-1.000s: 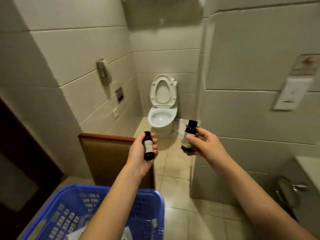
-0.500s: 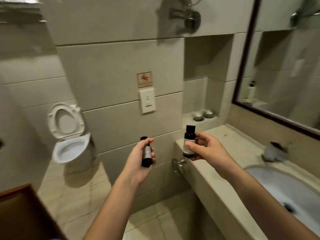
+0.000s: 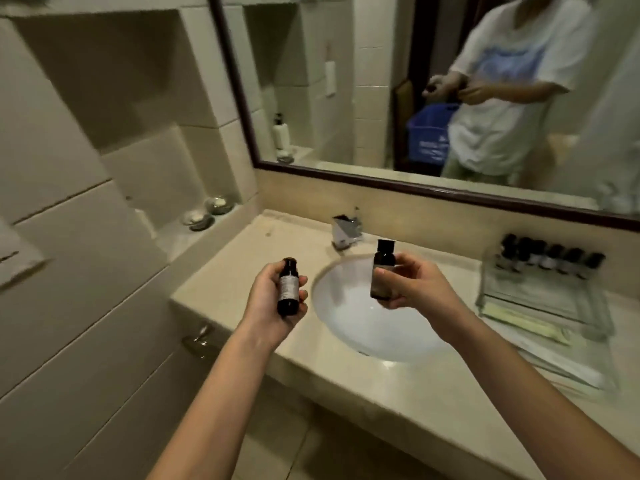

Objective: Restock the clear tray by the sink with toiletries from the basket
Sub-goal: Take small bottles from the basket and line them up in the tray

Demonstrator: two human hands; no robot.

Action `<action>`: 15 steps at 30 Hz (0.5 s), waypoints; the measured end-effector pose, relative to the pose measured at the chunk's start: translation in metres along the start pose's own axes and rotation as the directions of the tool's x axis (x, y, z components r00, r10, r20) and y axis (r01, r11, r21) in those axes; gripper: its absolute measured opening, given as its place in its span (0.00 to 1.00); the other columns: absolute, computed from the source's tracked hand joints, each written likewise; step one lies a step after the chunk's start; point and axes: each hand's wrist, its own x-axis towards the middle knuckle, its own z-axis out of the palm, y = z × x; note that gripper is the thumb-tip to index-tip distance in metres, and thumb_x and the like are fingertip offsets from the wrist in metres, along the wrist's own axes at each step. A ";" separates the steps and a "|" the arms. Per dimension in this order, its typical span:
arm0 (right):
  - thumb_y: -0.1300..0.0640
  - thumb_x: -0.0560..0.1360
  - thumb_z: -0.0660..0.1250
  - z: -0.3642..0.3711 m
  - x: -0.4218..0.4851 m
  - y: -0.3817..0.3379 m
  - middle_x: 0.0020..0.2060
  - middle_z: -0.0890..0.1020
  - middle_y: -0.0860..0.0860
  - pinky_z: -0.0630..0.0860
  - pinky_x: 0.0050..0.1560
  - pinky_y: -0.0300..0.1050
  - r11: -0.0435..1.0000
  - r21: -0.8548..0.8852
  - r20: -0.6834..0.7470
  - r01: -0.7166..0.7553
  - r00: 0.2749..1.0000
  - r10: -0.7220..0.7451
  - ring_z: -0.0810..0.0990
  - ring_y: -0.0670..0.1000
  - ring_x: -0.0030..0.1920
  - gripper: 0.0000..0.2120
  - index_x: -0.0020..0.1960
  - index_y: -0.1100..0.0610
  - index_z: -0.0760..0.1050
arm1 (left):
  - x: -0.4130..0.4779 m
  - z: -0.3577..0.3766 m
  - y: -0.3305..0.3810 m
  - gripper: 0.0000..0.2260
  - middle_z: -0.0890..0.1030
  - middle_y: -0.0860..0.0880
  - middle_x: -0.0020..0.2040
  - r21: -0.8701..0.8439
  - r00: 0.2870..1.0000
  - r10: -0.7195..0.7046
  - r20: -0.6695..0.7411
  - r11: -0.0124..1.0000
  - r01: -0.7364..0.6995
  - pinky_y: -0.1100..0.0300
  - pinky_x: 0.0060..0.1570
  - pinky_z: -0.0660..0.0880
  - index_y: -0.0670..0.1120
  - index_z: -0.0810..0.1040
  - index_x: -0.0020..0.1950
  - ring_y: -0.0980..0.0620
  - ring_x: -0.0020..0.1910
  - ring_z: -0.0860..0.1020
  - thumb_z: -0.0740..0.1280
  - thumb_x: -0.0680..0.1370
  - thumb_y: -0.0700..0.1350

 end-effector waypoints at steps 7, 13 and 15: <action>0.59 0.74 0.68 -0.073 0.005 0.026 0.41 0.82 0.55 0.76 0.36 0.41 0.993 0.056 -0.397 -0.101 0.910 0.115 0.81 0.52 0.35 0.08 0.52 0.58 0.75 | 0.085 0.050 -0.021 0.08 0.77 0.45 0.41 0.249 0.939 -0.256 0.228 0.948 0.198 0.67 0.26 0.73 0.38 0.72 0.56 0.55 0.28 0.77 0.59 0.80 0.40; 0.61 0.75 0.67 -0.117 -0.004 0.042 0.34 0.80 0.50 0.76 0.37 0.42 0.987 0.127 -0.634 -0.097 0.758 0.156 0.80 0.51 0.36 0.05 0.50 0.59 0.75 | 0.128 0.111 -0.037 0.13 0.79 0.48 0.41 0.450 0.872 -0.247 0.423 0.892 0.035 0.65 0.34 0.72 0.45 0.73 0.60 0.53 0.39 0.78 0.64 0.77 0.35; 0.62 0.75 0.67 -0.129 -0.010 0.048 0.35 0.81 0.50 0.78 0.34 0.38 0.985 0.145 -0.669 -0.095 0.724 0.168 0.81 0.48 0.35 0.03 0.48 0.56 0.76 | 0.136 0.130 -0.050 0.16 0.80 0.49 0.39 0.458 0.856 -0.253 0.451 0.889 0.022 0.65 0.34 0.71 0.45 0.72 0.63 0.53 0.40 0.78 0.65 0.76 0.35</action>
